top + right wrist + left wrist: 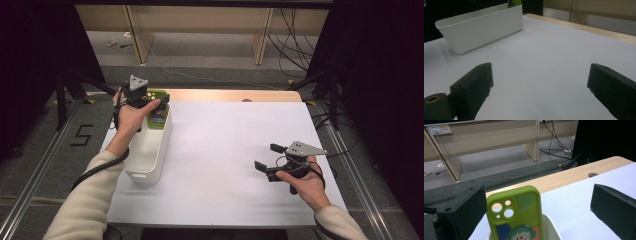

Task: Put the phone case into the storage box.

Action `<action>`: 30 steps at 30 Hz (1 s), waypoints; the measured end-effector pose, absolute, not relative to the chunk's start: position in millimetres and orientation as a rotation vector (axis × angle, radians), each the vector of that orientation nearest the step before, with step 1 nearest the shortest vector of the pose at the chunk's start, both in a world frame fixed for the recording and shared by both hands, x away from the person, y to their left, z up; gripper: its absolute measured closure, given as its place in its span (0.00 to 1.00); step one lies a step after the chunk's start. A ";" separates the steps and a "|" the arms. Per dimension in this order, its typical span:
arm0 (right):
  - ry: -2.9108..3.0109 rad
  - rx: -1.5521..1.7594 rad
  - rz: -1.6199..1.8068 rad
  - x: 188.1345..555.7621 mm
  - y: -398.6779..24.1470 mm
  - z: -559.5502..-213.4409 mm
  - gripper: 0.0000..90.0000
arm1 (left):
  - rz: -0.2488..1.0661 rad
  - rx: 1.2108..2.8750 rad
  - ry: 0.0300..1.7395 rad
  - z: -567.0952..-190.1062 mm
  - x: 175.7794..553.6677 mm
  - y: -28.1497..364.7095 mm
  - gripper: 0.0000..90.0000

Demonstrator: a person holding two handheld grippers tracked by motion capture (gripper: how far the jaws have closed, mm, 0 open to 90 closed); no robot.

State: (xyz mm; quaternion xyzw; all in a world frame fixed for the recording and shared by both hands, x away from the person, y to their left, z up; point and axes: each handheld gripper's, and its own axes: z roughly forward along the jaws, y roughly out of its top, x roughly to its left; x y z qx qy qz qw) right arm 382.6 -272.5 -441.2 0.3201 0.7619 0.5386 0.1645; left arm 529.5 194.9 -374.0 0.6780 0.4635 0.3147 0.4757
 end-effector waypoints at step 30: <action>2.172 0.913 1.537 382.1 -272.5 -440.6 0.08 | 0.698 1.692 1.036 -374.5 483.9 185.1 0.04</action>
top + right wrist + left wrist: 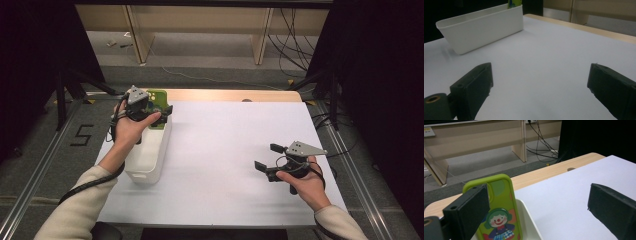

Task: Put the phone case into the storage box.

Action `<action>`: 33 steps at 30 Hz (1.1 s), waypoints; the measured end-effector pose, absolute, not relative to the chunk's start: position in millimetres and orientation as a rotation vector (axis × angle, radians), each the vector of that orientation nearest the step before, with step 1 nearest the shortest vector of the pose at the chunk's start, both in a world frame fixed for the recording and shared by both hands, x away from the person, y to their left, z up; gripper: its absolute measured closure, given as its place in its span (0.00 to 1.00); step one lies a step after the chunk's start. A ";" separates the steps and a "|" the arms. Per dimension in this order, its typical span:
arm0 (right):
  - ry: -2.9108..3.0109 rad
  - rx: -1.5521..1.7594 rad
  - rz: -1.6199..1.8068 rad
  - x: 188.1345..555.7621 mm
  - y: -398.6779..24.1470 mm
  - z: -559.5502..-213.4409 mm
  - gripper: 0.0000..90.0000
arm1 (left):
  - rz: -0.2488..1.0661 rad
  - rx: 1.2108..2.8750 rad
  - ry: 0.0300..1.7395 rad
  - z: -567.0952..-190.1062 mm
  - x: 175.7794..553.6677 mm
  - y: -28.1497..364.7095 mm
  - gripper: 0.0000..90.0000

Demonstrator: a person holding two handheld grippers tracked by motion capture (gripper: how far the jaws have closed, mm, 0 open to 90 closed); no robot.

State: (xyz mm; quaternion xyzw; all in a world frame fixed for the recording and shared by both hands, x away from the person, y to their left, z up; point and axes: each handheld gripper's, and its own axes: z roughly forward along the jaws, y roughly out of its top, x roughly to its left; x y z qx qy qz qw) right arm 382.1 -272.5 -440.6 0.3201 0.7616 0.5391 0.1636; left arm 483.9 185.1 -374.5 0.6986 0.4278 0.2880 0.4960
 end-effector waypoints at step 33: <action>2.174 0.905 1.540 381.5 -271.9 -440.1 0.08 | 0.616 1.743 0.925 -381.6 441.1 169.3 0.06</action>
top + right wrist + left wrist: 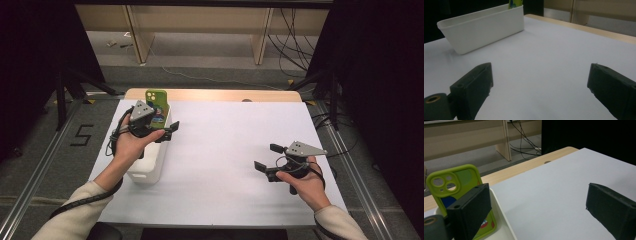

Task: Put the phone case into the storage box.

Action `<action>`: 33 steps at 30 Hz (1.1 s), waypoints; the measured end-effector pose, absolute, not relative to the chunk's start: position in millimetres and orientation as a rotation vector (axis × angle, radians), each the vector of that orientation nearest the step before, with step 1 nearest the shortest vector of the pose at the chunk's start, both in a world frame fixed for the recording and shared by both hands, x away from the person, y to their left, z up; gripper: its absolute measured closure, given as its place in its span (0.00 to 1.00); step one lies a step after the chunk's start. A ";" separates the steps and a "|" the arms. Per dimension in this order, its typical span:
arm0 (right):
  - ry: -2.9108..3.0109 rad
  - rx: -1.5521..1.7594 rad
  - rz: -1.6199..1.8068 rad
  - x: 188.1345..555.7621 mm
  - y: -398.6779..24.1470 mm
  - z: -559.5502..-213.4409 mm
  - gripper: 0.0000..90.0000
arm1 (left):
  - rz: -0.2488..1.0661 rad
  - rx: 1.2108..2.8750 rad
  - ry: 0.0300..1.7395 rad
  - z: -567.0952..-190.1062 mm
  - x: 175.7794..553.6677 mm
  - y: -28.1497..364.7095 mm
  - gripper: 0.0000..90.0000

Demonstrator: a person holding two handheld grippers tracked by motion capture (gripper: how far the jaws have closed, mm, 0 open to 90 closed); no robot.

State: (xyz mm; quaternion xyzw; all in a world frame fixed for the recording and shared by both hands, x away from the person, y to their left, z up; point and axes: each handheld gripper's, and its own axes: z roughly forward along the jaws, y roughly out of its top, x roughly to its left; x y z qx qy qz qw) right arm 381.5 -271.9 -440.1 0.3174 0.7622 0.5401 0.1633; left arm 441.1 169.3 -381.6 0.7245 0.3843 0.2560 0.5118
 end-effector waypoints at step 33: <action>2.173 0.903 1.543 380.7 -271.4 -439.5 0.08 | 0.566 1.764 0.862 -393.1 405.9 163.5 0.07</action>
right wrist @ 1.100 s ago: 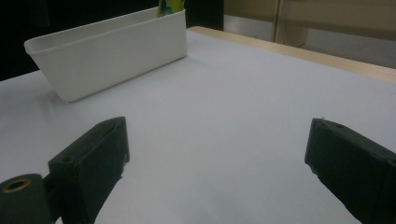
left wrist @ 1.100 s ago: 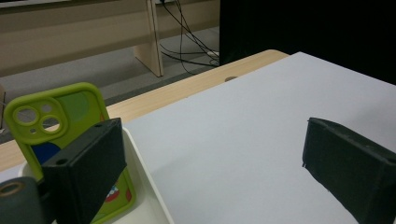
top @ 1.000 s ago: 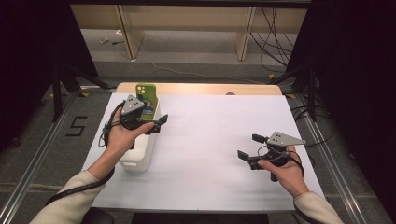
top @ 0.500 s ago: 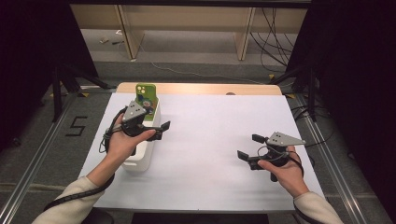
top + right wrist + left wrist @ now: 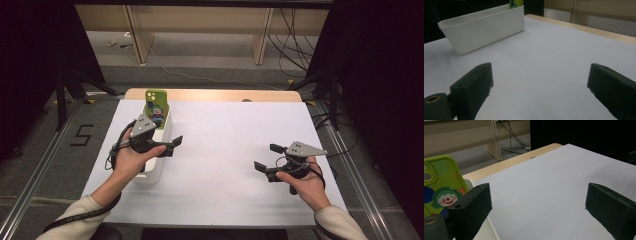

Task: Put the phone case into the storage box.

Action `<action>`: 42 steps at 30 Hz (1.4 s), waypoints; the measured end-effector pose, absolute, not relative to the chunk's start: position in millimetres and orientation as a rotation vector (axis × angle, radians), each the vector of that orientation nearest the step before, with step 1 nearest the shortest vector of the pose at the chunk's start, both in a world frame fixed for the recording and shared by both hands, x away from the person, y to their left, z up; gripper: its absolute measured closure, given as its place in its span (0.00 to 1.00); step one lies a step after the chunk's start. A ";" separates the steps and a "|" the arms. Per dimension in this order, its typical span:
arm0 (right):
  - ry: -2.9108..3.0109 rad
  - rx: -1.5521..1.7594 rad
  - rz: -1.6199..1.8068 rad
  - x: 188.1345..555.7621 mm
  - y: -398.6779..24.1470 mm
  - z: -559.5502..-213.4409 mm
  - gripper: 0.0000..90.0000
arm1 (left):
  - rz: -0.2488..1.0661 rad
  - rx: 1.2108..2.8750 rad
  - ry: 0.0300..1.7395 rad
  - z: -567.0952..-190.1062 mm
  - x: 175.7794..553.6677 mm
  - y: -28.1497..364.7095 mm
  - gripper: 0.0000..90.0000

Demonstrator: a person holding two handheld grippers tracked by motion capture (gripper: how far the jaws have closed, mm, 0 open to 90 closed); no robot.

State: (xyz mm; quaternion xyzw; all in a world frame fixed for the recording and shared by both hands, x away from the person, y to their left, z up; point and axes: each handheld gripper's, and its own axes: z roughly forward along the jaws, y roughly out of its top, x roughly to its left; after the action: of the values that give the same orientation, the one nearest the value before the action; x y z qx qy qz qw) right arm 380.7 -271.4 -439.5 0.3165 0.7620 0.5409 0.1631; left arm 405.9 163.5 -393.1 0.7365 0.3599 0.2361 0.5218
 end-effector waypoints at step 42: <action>2.180 0.894 1.538 377.9 -270.6 -438.4 0.08 | 0.585 1.753 0.854 -406.9 372.7 181.4 0.07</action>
State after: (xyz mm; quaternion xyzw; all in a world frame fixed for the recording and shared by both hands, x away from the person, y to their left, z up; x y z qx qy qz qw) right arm 377.9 -270.6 -438.4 0.3135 0.7645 0.5391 0.1632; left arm 372.7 181.4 -406.9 0.7327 0.3572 0.2445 0.5251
